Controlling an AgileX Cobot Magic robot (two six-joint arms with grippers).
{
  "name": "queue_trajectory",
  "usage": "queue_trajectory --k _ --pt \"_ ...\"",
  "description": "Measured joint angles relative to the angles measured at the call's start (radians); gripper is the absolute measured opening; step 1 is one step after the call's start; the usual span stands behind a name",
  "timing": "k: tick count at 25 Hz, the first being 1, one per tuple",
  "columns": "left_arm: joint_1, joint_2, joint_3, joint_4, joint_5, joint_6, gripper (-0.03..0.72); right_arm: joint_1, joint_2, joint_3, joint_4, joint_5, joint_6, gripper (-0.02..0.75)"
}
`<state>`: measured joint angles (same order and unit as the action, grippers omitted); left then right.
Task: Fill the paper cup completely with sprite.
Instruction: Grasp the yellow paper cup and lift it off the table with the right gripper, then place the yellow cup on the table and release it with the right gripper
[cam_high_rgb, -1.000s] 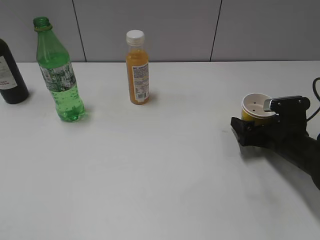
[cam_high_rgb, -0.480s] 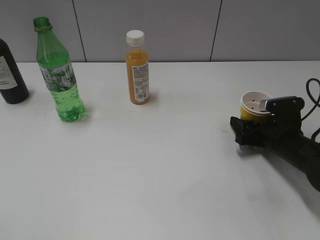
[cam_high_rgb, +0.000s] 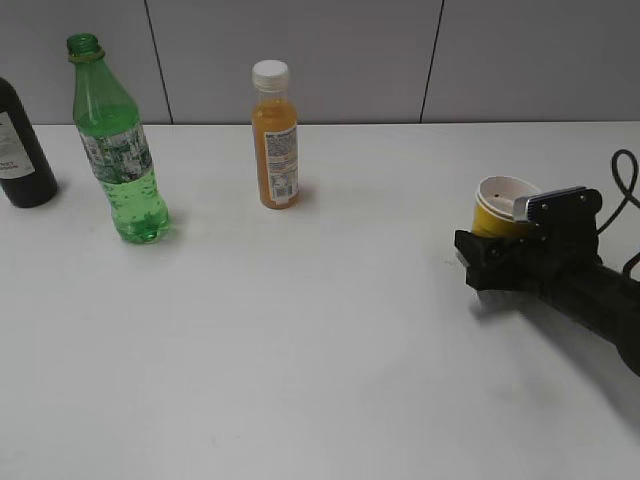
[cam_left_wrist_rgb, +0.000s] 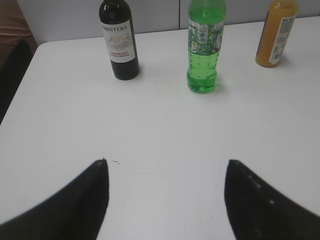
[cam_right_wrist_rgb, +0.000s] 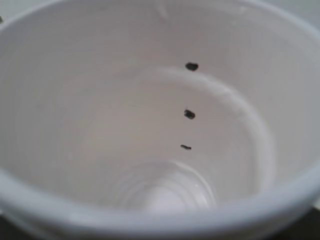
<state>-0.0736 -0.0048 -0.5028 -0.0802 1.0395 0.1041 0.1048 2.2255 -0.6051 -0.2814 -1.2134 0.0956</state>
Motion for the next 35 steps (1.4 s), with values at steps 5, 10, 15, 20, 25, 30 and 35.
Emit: queue_trajectory --k 5,10,15,20,25,30,35 --pt "0.0 0.0 0.0 0.0 0.0 0.0 0.552 0.0 -0.068 0.0 -0.143 0.0 -0.002 0.457" --pt "0.0 0.0 0.0 0.0 0.0 0.0 0.552 0.019 -0.093 -0.048 -0.475 0.0 0.0 0.456" --pt "0.0 0.0 0.0 0.0 0.0 0.0 0.552 0.101 -0.093 -0.117 -0.661 0.0 0.07 0.456" --pt "0.0 0.0 0.0 0.0 0.0 0.0 0.552 0.208 -0.081 -0.206 -0.76 0.0 0.183 0.456" --pt "0.0 0.0 0.0 0.0 0.0 0.0 0.552 0.296 -0.047 -0.281 -0.826 0.001 0.208 0.456" --pt "0.0 0.0 0.0 0.0 0.0 0.0 0.552 0.341 0.013 -0.34 -0.82 0.031 0.253 0.456" --pt "0.0 0.0 0.0 0.0 0.0 0.0 0.552 0.365 0.084 -0.396 -0.806 0.043 0.272 0.454"
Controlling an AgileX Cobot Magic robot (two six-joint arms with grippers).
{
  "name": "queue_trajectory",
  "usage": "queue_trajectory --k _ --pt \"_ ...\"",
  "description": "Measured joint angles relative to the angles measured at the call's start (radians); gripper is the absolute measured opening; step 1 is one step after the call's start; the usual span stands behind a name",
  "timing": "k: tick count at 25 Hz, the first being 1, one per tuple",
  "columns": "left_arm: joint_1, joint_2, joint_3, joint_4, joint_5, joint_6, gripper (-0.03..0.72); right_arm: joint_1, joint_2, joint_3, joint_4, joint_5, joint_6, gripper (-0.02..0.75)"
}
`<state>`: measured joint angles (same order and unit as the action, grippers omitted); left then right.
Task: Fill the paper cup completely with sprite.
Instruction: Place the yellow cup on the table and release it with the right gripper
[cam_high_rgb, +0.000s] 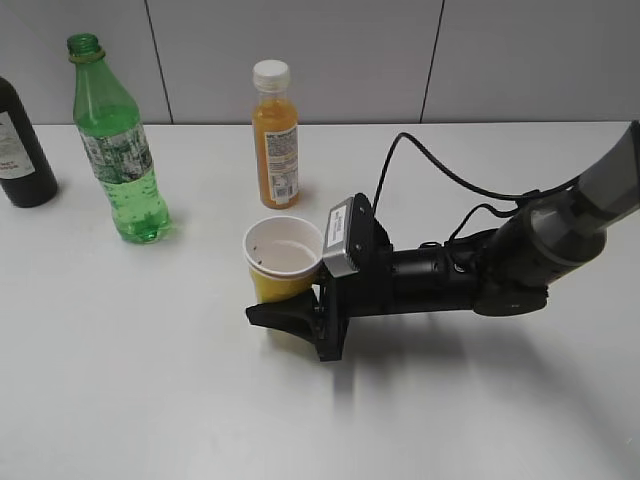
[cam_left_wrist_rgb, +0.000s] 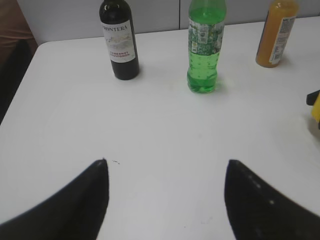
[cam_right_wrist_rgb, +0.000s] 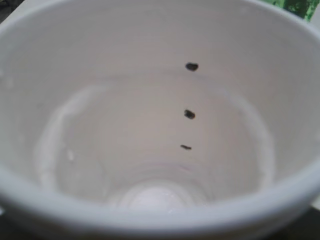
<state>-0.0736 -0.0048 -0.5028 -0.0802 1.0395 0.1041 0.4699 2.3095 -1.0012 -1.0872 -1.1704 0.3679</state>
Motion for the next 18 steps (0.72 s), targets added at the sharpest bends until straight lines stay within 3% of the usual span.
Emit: queue_trajectory --k 13,15,18 --pt "0.0 0.0 0.0 0.0 0.0 0.0 0.552 0.0 0.082 -0.067 0.028 0.051 0.003 0.455" --pt "0.0 0.0 0.0 0.0 0.0 0.0 0.552 0.0 0.085 -0.069 0.029 0.05 0.003 0.494" --pt "0.0 0.0 0.0 0.0 0.0 0.0 0.552 0.0 0.085 -0.069 0.034 0.05 0.003 0.637"
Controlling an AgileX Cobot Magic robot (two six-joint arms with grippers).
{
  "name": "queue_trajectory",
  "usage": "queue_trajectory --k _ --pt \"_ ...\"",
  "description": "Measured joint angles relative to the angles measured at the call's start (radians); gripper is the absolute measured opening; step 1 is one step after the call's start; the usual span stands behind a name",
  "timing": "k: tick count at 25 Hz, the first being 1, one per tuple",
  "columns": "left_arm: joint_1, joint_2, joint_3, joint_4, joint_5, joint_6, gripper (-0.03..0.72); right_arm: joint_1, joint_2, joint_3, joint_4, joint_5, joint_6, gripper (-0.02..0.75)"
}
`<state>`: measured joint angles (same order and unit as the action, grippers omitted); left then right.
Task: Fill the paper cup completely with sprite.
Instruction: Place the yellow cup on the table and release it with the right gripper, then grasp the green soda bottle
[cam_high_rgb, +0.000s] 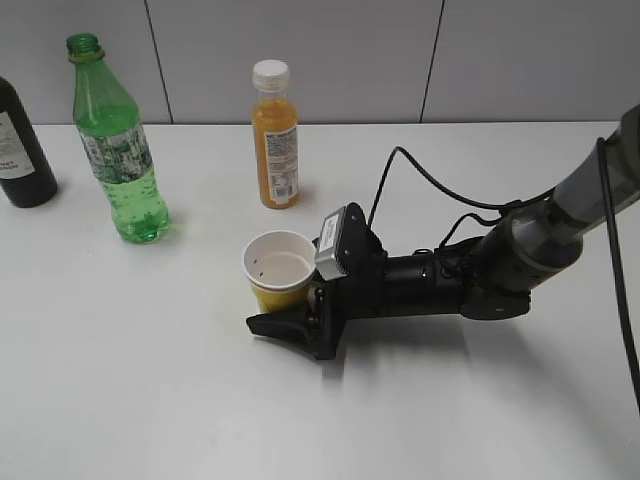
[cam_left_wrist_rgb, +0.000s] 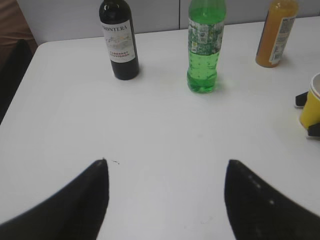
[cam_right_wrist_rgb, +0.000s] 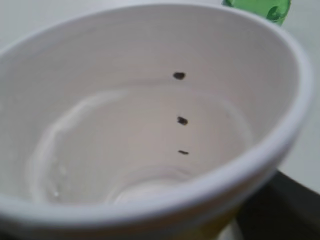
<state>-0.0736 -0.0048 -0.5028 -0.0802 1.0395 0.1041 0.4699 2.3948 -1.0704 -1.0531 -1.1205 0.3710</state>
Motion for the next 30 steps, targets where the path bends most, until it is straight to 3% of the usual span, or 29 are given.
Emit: queue_trajectory --k 3,10,21,26,30 --pt "0.0 0.0 0.0 0.0 0.0 0.0 0.552 0.0 0.0 0.0 0.002 0.001 -0.001 0.678" --pt "0.0 0.0 0.0 0.0 0.0 0.0 0.552 -0.038 -0.008 0.043 -0.022 0.0 -0.003 0.69" --pt "0.0 0.0 0.0 0.0 0.0 0.0 0.552 -0.24 -0.127 0.187 -0.077 0.001 -0.067 0.687" --pt "0.0 0.0 0.0 0.0 0.0 0.0 0.552 -0.328 -0.224 0.246 -0.056 0.048 -0.07 0.677" --pt "0.0 0.0 0.0 0.0 0.0 0.0 0.552 -0.377 -0.325 0.286 0.064 0.107 -0.07 0.668"
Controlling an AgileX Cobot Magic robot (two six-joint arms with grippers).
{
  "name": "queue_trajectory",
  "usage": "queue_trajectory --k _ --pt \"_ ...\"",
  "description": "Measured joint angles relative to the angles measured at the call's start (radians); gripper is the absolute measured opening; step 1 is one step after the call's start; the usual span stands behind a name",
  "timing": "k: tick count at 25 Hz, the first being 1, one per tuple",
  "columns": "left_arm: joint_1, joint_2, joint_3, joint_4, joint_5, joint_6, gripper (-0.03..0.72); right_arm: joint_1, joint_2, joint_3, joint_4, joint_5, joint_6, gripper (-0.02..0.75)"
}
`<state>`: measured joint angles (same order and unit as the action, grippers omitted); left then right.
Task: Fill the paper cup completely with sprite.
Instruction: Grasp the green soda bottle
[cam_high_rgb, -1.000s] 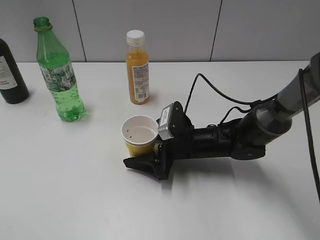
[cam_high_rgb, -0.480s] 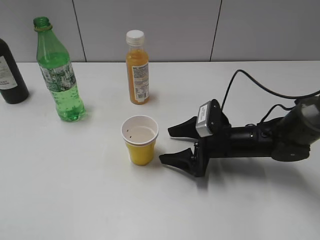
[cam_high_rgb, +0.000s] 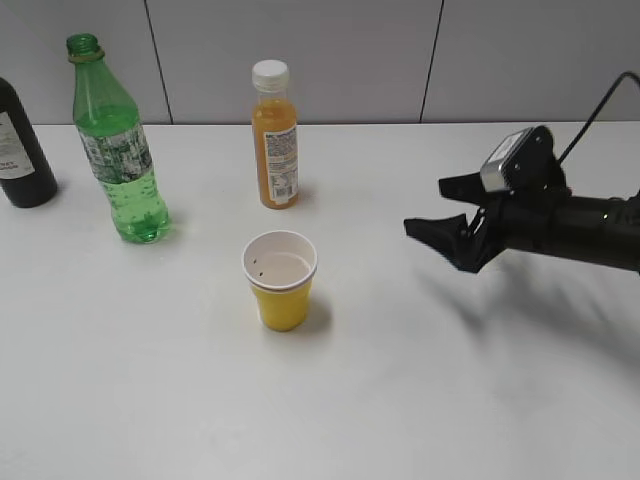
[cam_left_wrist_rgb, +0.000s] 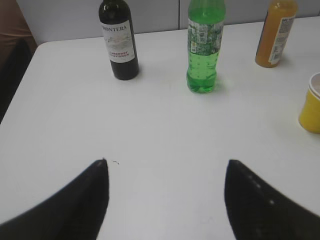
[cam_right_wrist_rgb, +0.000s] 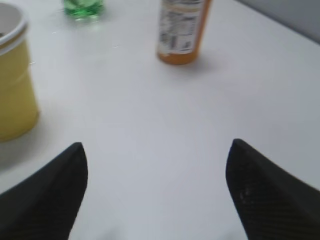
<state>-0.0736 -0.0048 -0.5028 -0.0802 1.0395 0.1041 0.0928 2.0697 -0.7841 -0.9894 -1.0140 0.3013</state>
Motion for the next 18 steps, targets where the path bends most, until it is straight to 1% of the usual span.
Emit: queue_trajectory --k 5,9,11,15,18 --pt "0.0 0.0 0.0 0.0 0.0 0.0 0.552 -0.017 -0.143 0.008 0.235 0.159 -0.002 0.659" --pt "0.0 0.0 0.0 0.0 0.0 0.0 0.552 -0.019 -0.244 0.009 0.443 0.353 -0.003 0.647" --pt "0.0 0.0 0.0 0.0 0.0 0.0 0.552 -0.02 -0.288 0.006 0.501 0.467 -0.003 0.64" --pt "0.0 0.0 0.0 0.0 0.0 0.0 0.552 -0.02 -0.362 -0.053 0.551 0.79 0.031 0.629" --pt "0.0 0.0 0.0 0.0 0.0 0.0 0.552 -0.02 -0.406 -0.135 0.631 1.055 0.059 0.61"
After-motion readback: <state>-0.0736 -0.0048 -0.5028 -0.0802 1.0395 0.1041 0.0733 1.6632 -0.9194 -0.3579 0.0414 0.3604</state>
